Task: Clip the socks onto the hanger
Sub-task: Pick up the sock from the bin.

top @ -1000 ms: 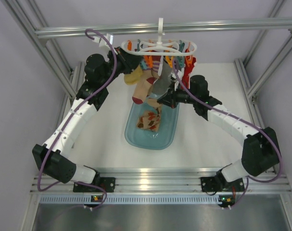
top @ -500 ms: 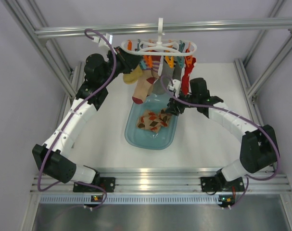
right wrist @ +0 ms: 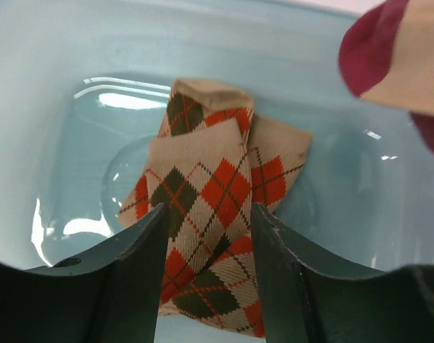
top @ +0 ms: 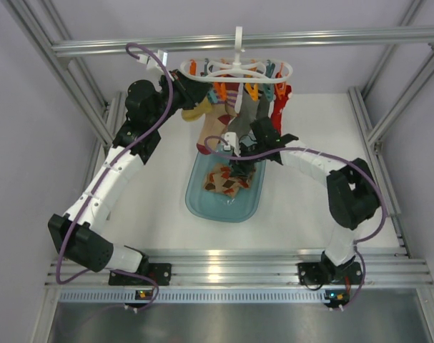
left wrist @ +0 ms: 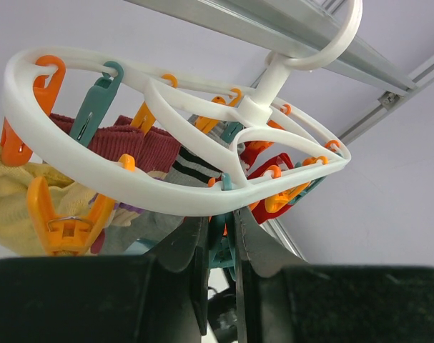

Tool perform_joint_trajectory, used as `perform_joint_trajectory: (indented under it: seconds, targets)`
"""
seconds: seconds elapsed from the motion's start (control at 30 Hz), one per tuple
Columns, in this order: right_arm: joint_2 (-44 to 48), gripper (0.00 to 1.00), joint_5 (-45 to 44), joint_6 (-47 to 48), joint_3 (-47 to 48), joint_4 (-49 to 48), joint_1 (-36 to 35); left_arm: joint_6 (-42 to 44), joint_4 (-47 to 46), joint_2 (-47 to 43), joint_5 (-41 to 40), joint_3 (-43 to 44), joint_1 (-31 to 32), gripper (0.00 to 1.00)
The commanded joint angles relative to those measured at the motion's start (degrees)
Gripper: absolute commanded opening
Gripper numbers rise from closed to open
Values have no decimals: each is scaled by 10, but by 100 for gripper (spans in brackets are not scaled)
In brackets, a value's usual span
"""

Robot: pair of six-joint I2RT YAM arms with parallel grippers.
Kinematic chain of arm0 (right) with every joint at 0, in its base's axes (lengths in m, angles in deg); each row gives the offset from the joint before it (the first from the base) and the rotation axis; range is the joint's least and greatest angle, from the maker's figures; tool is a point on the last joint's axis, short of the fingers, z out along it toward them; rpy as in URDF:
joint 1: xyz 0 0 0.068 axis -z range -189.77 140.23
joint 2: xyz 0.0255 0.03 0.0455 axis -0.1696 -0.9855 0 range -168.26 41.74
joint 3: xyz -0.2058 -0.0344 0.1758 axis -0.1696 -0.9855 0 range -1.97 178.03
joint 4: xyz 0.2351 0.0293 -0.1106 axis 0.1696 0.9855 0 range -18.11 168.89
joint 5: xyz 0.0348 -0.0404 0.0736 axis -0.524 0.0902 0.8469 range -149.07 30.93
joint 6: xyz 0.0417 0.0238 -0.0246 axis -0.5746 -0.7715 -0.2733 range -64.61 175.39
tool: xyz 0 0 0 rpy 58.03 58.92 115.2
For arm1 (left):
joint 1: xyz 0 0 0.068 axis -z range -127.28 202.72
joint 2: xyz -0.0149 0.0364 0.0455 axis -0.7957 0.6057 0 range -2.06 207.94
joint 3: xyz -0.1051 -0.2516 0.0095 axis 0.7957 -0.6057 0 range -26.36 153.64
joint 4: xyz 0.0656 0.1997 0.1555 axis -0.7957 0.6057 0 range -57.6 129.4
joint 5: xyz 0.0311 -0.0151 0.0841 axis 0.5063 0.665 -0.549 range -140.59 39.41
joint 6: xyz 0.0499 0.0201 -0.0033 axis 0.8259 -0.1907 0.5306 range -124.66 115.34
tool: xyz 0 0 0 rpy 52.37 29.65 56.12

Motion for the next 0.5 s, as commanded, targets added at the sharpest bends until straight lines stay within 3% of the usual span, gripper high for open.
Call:
perform_joint_trajectory:
  seconds: [0.0, 0.2, 0.27, 0.3, 0.33, 0.43, 0.47]
  targets:
    - [-39, 49, -8, 53, 30, 9, -5, -1, -22, -2, 5, -3, -3, 0]
    - [-84, 53, -21, 79, 40, 7, -9, 1, -20, 2, 5, -5, -4, 0]
    - [-87, 47, -23, 94, 37, 9, -9, 1, -19, 1, 5, -4, -4, 0]
    - [-89, 42, -23, 98, 34, 9, -9, 2, -18, 1, 6, -4, -4, 0]
    - [-88, 29, -24, 98, 34, 8, -9, 3, -17, 1, 6, -4, -5, 0]
    - [-80, 7, -17, 95, 32, 7, -9, 3, -15, 1, 6, -5, -6, 0]
    - [-76, 2, -12, 87, 29, 4, -9, 3, -15, 2, 7, -6, -6, 0]
